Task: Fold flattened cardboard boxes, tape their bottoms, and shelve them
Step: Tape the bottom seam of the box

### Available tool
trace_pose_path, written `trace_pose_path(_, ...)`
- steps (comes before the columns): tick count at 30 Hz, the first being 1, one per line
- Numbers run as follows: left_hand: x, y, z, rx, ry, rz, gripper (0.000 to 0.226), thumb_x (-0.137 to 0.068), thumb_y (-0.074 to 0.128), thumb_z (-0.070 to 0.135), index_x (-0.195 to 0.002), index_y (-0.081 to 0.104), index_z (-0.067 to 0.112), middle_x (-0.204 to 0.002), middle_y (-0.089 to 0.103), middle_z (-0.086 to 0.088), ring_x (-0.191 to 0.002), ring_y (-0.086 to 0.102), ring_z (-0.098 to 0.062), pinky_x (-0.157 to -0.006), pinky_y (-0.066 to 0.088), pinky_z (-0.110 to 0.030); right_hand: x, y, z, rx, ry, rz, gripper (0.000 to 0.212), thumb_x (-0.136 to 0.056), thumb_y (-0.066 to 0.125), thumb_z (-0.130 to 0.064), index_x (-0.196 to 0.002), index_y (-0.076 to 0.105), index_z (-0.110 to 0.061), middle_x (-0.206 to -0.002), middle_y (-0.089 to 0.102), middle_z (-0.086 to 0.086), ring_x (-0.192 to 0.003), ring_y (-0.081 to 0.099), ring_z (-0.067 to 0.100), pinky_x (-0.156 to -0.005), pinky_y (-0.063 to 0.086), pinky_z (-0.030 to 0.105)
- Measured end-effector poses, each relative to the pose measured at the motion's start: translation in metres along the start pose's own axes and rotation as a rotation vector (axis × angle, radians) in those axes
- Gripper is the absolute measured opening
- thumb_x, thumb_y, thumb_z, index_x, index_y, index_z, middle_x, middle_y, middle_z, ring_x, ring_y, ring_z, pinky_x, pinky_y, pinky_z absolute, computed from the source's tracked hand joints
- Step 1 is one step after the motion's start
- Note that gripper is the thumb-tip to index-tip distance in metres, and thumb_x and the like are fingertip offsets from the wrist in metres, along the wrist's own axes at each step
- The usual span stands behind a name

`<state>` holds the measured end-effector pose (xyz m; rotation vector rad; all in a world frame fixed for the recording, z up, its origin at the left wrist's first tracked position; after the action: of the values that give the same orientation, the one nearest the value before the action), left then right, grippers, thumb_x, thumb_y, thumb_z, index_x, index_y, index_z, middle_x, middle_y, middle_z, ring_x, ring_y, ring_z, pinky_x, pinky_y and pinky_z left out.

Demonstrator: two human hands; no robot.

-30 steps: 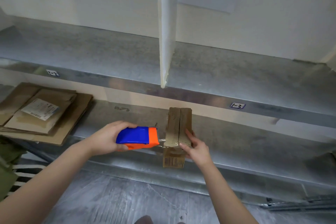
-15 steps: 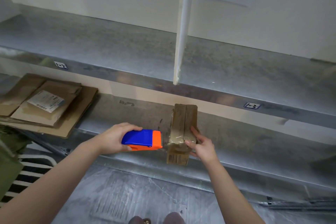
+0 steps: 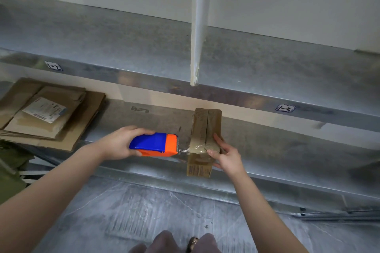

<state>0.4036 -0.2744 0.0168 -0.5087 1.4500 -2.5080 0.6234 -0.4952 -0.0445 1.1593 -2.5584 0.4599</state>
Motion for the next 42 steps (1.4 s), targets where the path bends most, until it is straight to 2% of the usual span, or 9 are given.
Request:
trace_pose_path(3,0.010,-0.008,-0.013,-0.004,-0.009,0.019,0.076,-0.076,0.079,0.035,-0.125,0.030,0.065,-0.125,0.046,0.013,-0.115,0.045,-0.006,-0.099,0.039,-0.027,0.001,-0.002,-0.004,0.019,-0.009,0.005,0.063,-0.085,0.074,-0.018,-0.140,0.048,-0.033,-0.150,0.042,-0.007,-0.119,0.058,0.014,-0.074,0.059,0.027)
trace_pose_path(5,0.020,-0.019,-0.027,-0.024,-0.046,0.025,0.075,-0.074,0.080,0.039,-0.125,0.031,0.065,-0.122,0.048,0.011,-0.112,0.047,-0.009,-0.097,0.038,-0.026,0.002,-0.001,-0.007,0.024,-0.016,0.006,0.063,-0.086,0.074,-0.018,-0.142,0.048,-0.032,-0.149,0.043,-0.006,-0.101,0.063,0.007,-0.077,0.060,0.031)
trace_pose_path(8,0.017,-0.018,-0.022,-0.103,-0.060,0.017,0.074,-0.077,0.077,0.040,-0.139,0.037,0.047,-0.120,0.049,0.003,-0.112,0.047,-0.015,-0.093,0.034,-0.021,0.000,0.001,-0.005,-0.016,-0.006,0.016,0.063,-0.085,0.074,-0.014,-0.140,0.049,-0.030,-0.149,0.043,-0.008,-0.080,0.061,-0.002,-0.082,0.059,0.039)
trace_pose_path(11,-0.004,-0.002,0.004,-0.195,-0.003,-0.005,0.071,-0.082,0.071,0.043,-0.144,0.039,0.036,-0.119,0.052,-0.004,-0.109,0.050,-0.021,-0.092,0.038,-0.026,-0.002,0.002,-0.002,-0.083,0.005,0.013,0.063,-0.084,0.074,-0.009,-0.140,0.050,-0.029,-0.149,0.043,-0.008,-0.096,0.061,0.005,-0.084,0.059,0.037)
trace_pose_path(20,-0.048,0.038,0.045,-0.420,-0.016,-0.110,0.071,-0.087,0.061,0.040,-0.148,0.026,0.040,-0.120,0.048,-0.005,-0.107,0.051,-0.025,-0.091,0.043,-0.032,-0.001,0.005,0.004,-0.138,0.006,-0.002,0.062,-0.085,0.073,-0.010,-0.138,0.050,-0.035,-0.153,0.038,-0.008,-0.125,0.055,0.020,-0.087,0.058,0.038)
trace_pose_path(28,-0.055,0.047,0.049,-0.295,-0.095,-0.190,0.065,-0.083,0.063,0.040,-0.143,0.039,0.033,-0.114,0.053,-0.007,-0.102,0.053,-0.025,-0.082,0.044,-0.030,-0.004,0.007,0.010,-0.152,0.023,0.004,0.062,-0.085,0.073,-0.011,-0.136,0.051,-0.037,-0.152,0.040,-0.006,-0.121,0.058,0.020,-0.087,0.058,0.040)
trace_pose_path(33,-0.058,0.045,0.058,-0.393,-0.073,-0.164,0.062,-0.083,0.062,0.043,-0.141,0.041,0.035,-0.114,0.055,-0.005,-0.101,0.055,-0.026,-0.086,0.046,-0.033,-0.002,0.008,0.008,-0.127,0.020,0.004,0.063,-0.085,0.074,-0.014,-0.138,0.049,-0.037,-0.154,0.036,-0.007,-0.122,0.057,0.018,-0.087,0.058,0.042)
trace_pose_path(39,-0.067,0.044,0.042,-0.486,-0.101,-0.130,0.062,-0.084,0.062,0.042,-0.142,0.040,0.035,-0.132,0.049,-0.006,-0.118,0.048,-0.030,-0.098,0.040,-0.036,-0.002,0.004,0.007,-0.128,0.023,0.015,0.062,-0.086,0.073,-0.013,-0.139,0.049,-0.036,-0.152,0.039,-0.006,-0.120,0.058,0.018,-0.087,0.058,0.040)
trace_pose_path(42,-0.071,0.049,0.025,-0.350,-0.113,-0.152,0.061,-0.085,0.065,0.040,-0.142,0.042,0.034,-0.133,0.050,-0.005,-0.117,0.048,-0.029,-0.098,0.041,-0.035,-0.004,0.004,0.010,-0.142,0.028,0.011,0.063,-0.086,0.072,-0.012,-0.139,0.049,-0.035,-0.151,0.042,-0.006,-0.120,0.059,0.021,-0.087,0.058,0.040)
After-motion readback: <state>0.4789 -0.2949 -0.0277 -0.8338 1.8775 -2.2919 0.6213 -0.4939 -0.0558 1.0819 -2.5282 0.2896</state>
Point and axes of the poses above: each hand's wrist, its own x-axis away from the middle knuckle, its own y-axis out of the palm, z = x × y, the point moved 10 cm from there along -x, towards the middle knuckle
